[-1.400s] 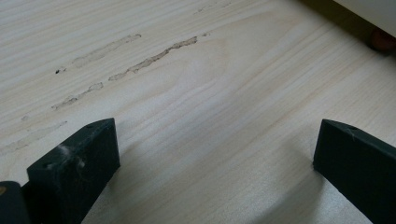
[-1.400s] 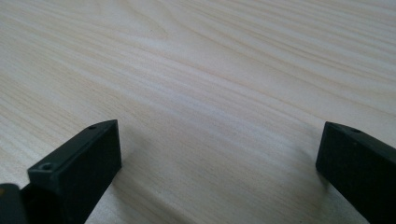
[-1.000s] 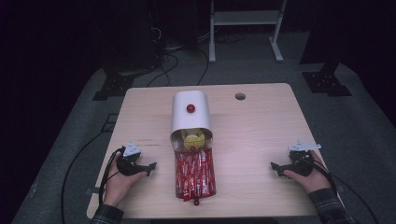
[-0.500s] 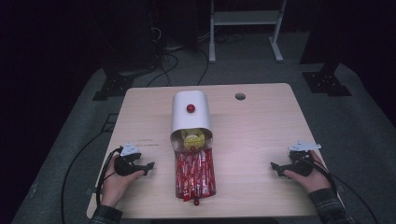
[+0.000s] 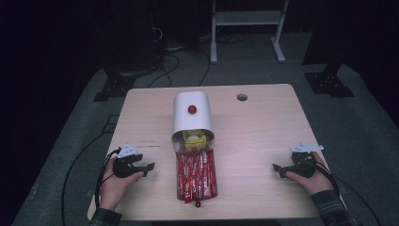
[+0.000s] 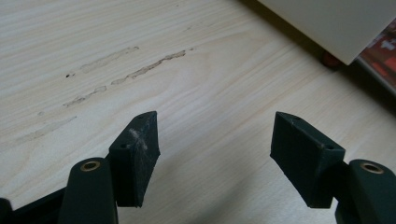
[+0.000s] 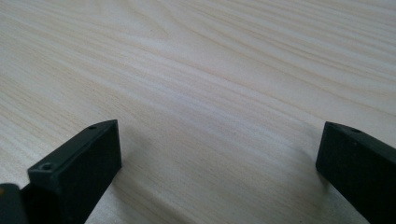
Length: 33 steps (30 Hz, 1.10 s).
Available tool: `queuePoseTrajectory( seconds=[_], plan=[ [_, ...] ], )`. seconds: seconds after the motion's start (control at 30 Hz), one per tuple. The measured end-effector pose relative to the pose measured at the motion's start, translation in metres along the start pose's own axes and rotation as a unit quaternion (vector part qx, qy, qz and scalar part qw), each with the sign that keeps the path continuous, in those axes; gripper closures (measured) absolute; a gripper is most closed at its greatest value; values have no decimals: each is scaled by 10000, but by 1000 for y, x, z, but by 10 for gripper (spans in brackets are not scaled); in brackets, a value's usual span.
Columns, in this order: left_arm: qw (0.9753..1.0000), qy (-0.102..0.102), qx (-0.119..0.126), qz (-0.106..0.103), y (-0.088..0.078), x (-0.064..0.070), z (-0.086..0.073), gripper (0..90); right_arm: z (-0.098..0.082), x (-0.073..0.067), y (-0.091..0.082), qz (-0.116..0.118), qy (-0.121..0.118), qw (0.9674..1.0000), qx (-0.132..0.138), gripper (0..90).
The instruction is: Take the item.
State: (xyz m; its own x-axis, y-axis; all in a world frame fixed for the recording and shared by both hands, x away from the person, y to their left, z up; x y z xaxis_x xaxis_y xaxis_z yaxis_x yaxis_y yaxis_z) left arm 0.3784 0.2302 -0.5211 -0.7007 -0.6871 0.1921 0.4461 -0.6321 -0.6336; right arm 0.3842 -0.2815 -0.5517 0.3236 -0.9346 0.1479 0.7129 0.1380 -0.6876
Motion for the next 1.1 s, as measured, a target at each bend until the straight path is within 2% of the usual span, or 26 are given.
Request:
queuePoseTrajectory(
  seconds=[0.33,0.5,1.1],
  plan=[
    [9998,-93,160,-83,-6,11,6,344,0,0,0,0,-1,10000,0,0],
    [9998,-65,130,-114,-7,16,8,347,0,0,0,1,0,10000,-1,0],
    [9990,-3,290,-349,-13,38,19,388,0,0,0,0,-1,10000,-2,0]
  ],
)
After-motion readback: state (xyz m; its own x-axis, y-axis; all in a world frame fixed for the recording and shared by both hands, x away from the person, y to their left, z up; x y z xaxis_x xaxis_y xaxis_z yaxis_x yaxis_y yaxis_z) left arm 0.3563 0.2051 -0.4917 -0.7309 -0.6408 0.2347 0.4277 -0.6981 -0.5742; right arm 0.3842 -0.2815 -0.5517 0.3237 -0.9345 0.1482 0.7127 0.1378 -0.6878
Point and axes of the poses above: each handheld gripper's, and its own axes: y roughly forward along the jaws, z roughly out of its top, x roughly to its right, the point moved 9 cm from there along y, roughly forward along the jaws, and after that the axes turned 13 degrees about -z, right-handed, at the moved point
